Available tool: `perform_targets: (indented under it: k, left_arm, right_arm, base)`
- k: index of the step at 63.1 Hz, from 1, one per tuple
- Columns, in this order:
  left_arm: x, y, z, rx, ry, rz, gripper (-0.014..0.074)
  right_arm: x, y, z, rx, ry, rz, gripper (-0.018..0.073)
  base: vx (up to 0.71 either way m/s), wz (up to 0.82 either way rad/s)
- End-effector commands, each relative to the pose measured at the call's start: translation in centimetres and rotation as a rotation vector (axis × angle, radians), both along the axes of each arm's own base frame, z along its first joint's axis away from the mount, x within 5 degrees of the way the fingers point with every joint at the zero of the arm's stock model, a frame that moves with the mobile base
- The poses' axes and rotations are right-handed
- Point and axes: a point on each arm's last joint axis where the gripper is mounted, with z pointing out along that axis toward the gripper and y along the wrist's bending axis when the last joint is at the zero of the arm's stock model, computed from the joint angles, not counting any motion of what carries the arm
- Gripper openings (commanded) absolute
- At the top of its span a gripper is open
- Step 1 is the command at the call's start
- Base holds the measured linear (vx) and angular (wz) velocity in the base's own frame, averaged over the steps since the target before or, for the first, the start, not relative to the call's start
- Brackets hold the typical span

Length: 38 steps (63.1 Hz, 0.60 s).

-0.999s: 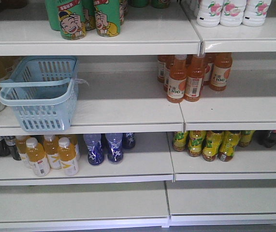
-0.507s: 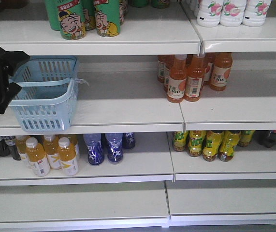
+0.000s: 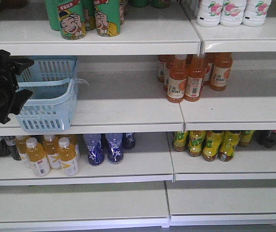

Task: Place coke in basket with both arms
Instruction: 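Reach the left gripper down to the basket handle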

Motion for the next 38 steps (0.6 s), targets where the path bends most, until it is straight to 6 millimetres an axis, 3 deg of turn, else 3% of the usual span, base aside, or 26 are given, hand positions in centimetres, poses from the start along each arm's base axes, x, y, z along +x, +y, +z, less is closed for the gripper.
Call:
perform_targets:
  k: [1, 16, 38]
  left_arm:
    - [0.3, 0.3, 2.2, -0.066, -0.118, -0.023, 0.0587]
    - [1.1, 1.9, 0.6, -0.120, -0.110, 0.003, 0.0587]
    - [3.0, 2.1, -0.6, -0.169, -0.122, -0.003, 0.0587]
  right_arm:
    - [0.0, 0.0, 0.1, 0.002, -0.068, -0.003, -0.0010]
    - [0.0, 0.0, 0.1, 0.002, -0.068, -0.003, -0.0010]
    - [0.0, 0.0, 0.1, 0.002, -0.068, -0.003, -0.0010]
  base:
    - [0.00, 0.00]
    - [0.00, 0.00]
    - [0.00, 0.00]
